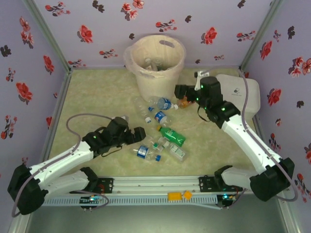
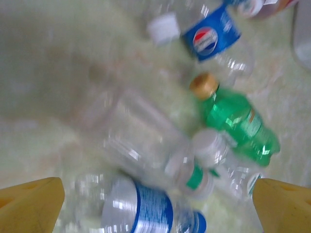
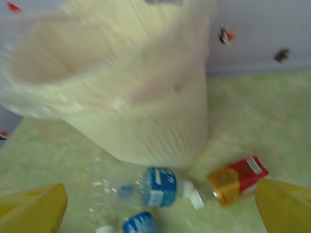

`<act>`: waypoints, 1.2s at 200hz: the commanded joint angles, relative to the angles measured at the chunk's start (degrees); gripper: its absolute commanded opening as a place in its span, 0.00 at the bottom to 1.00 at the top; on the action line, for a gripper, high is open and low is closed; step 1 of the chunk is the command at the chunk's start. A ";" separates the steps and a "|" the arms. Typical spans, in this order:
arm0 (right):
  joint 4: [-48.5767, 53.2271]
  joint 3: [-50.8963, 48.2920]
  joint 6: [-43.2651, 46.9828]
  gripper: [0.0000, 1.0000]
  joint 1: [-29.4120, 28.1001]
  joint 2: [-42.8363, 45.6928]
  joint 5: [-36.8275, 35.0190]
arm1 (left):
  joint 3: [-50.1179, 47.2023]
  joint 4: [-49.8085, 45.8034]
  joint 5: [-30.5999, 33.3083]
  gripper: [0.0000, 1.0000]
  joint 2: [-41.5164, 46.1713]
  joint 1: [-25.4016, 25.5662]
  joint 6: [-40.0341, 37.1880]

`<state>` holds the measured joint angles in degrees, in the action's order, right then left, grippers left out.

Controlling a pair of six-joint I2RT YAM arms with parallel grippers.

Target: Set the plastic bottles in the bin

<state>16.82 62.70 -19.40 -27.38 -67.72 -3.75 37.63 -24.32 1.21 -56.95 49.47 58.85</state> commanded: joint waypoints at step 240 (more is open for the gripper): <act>2.58 -26.12 -7.23 1.00 1.36 19.29 -11.91 | -14.39 10.34 11.50 0.85 -11.46 13.90 60.41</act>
<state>18.76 37.74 -27.49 -26.50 -48.84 -14.61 26.06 -14.24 7.62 -66.04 63.31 117.71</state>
